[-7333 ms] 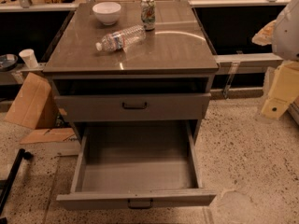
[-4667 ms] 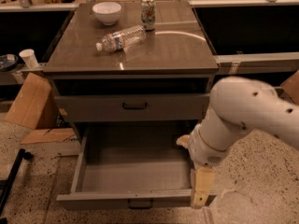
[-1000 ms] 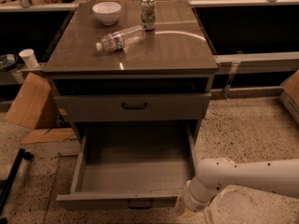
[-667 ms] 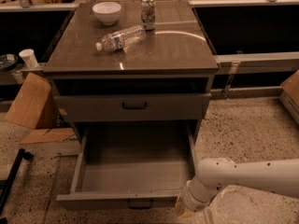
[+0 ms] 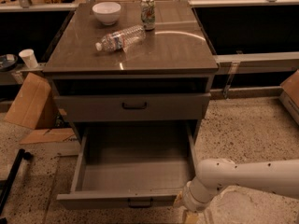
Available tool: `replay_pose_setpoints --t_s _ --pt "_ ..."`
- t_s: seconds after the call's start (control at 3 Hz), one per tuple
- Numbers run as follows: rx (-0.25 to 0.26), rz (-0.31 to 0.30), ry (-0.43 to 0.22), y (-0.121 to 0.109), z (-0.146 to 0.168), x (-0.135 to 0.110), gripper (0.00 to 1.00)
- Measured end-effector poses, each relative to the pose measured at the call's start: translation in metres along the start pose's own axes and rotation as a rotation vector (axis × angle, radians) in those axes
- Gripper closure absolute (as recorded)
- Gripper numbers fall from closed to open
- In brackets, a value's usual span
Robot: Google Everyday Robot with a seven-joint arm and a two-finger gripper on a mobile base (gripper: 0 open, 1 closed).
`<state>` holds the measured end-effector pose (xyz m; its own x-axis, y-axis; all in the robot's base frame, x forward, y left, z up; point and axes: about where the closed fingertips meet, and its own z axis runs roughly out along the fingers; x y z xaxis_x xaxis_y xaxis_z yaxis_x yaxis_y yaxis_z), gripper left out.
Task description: Close middle drawer
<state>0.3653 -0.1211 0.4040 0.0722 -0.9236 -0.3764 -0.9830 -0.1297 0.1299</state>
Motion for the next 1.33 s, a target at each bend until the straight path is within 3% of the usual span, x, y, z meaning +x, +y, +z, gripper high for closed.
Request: replay_pose_setpoints --t_s 0.33,1.0,1.33 --pt "0.005 -0.010 -0.005 -0.002 0.000 -0.001 0.00" --pt "0.063 -0.071 -0.055 -0.066 -0.010 0.004 0.00" --pt "0.128 -0.072 -0.073 -0.104 -0.019 0.009 0.26"
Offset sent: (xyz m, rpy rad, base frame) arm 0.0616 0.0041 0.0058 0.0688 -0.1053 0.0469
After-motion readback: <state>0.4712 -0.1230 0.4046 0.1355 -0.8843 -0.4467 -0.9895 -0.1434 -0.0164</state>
